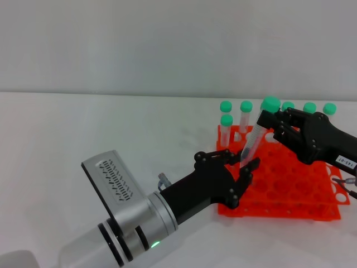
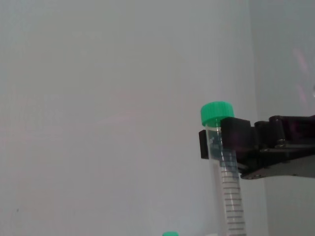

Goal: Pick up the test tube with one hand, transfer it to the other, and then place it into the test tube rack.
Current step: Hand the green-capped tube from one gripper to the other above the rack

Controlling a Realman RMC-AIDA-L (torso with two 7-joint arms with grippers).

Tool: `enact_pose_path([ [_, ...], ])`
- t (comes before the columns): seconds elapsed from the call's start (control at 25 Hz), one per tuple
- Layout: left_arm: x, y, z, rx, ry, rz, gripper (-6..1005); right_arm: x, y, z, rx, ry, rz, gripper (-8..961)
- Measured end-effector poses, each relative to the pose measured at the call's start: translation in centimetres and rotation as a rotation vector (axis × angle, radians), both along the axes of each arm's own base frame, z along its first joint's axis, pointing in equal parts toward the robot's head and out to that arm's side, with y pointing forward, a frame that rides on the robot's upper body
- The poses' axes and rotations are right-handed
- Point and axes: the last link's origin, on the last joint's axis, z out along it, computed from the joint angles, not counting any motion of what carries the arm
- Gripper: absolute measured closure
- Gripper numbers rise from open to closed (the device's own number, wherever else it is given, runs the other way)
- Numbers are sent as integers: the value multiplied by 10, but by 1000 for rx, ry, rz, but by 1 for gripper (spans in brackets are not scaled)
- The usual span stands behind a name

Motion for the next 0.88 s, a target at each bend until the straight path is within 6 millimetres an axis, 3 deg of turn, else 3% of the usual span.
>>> enact_pose_path([
  [0.44, -1, -1, -2, -7, 3, 18, 580, 7, -4, 0, 1, -3, -22, 761],
  [0.88, -13, -6, 2, 27, -23, 83, 418, 19, -8, 5, 45, 25, -67, 761],
])
